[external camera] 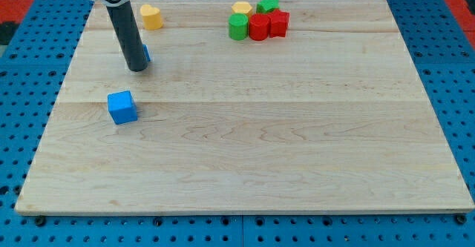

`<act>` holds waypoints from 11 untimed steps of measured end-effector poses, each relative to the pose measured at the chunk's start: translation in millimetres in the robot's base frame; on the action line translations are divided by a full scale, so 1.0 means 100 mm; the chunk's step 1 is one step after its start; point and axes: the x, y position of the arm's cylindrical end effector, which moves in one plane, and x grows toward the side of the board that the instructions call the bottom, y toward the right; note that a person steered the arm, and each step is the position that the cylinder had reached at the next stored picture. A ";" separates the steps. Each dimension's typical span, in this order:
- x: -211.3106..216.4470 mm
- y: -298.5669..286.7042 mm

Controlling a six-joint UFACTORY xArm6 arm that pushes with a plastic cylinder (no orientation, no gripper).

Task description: Separate the hexagon from the group of blocks

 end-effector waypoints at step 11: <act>-0.63 1.68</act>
